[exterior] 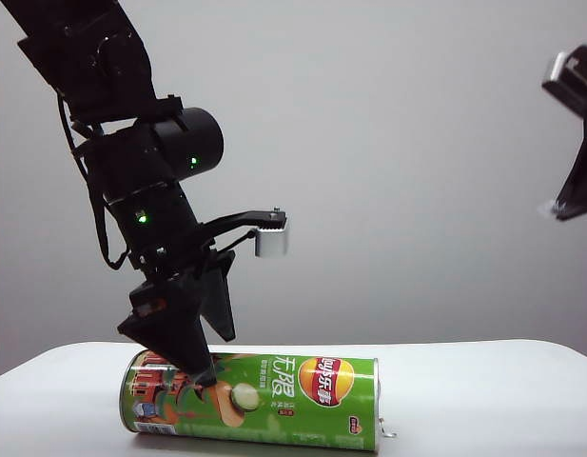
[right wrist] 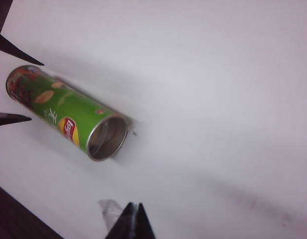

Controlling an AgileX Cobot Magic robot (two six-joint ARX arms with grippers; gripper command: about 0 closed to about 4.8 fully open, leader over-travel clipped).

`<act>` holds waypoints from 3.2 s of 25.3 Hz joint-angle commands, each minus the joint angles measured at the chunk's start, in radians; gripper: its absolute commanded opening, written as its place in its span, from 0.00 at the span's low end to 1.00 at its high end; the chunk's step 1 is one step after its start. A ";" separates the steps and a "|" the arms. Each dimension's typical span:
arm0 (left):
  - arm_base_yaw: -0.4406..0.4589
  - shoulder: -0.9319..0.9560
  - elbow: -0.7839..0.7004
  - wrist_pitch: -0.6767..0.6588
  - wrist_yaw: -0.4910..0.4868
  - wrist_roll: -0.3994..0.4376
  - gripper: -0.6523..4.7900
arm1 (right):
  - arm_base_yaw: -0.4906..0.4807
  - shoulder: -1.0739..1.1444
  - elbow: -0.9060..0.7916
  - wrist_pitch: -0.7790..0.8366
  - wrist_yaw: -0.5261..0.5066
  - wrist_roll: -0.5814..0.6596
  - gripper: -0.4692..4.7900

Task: Pick up the green tub of chips from the desk, pull out the transparent container with the chips inside partially, and then place the chips back on the desk.

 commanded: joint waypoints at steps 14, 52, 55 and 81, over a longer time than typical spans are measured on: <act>-0.086 0.128 0.002 0.132 -0.134 -0.005 1.00 | 0.012 0.092 0.005 0.076 -0.018 0.001 0.08; -0.099 0.069 0.013 0.096 -0.254 -0.038 0.63 | 0.011 0.093 0.005 0.109 -0.111 0.010 0.09; -0.099 0.013 0.013 0.086 -0.251 -0.062 0.63 | 0.011 0.100 0.005 0.132 -0.190 0.050 0.09; -0.188 -0.305 0.013 -0.026 -0.033 -0.183 0.63 | 0.149 0.196 0.005 0.430 -0.683 0.281 0.31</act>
